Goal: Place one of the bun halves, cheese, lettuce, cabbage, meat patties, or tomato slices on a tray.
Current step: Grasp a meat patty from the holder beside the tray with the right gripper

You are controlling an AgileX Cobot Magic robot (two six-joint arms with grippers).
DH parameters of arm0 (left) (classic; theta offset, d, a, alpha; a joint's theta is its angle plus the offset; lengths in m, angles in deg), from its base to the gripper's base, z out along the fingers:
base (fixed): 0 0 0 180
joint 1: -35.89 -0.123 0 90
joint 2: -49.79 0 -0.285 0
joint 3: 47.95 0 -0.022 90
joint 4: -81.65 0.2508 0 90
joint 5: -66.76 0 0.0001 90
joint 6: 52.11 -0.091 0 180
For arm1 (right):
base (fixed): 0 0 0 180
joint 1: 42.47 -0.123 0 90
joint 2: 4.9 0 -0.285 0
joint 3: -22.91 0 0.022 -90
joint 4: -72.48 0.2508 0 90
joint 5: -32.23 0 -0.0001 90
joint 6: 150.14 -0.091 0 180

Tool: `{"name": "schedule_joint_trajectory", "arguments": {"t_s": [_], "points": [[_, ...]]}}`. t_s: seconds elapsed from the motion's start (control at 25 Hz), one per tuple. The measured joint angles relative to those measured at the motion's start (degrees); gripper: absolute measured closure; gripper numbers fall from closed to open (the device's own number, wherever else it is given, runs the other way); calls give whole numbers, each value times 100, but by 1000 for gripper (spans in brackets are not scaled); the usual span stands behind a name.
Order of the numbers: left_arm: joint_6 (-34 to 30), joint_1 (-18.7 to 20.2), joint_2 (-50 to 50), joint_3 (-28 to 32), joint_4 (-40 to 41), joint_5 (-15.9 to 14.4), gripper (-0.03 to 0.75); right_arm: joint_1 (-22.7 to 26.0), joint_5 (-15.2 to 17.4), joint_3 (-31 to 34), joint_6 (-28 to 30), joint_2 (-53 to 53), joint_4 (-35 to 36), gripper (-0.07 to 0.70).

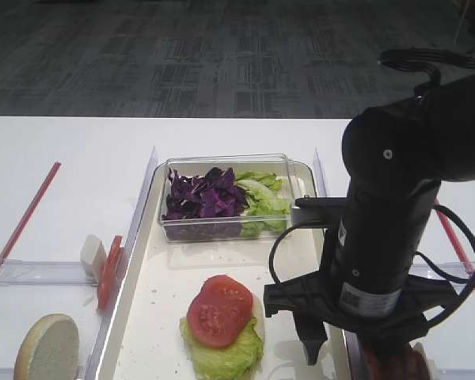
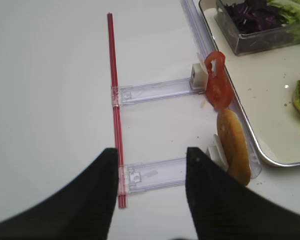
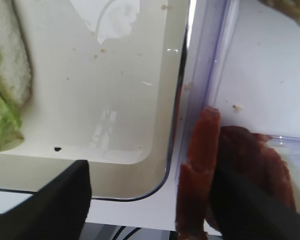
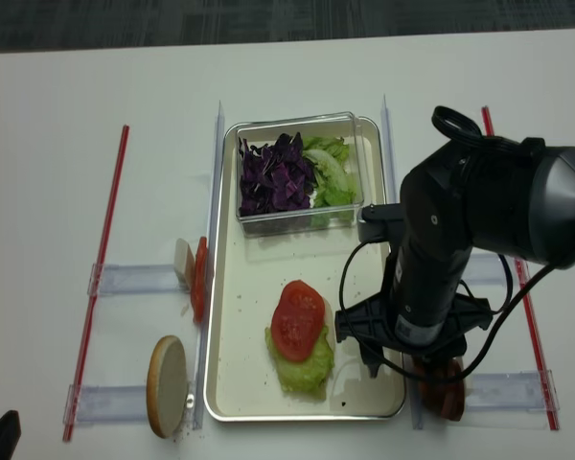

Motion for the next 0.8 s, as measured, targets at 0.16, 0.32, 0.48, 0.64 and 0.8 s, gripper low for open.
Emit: {"name": "schedule_joint_trajectory", "arguments": {"t_s": [0.16, 0.32, 0.48, 0.64, 0.8], "points": [[0, 0, 0, 0, 0, 0, 422, 0, 0, 0, 0, 10, -10, 109], [0, 0, 0, 0, 0, 0, 422, 0, 19, 0, 11, 10, -66, 118], [0, 0, 0, 0, 0, 0, 422, 0, 46, 0, 11, 10, -112, 139], [0, 0, 0, 0, 0, 0, 422, 0, 126, 0, 11, 28, -181, 217], [0, 0, 0, 0, 0, 0, 422, 0, 186, -8, 11, 64, -261, 258]]}}
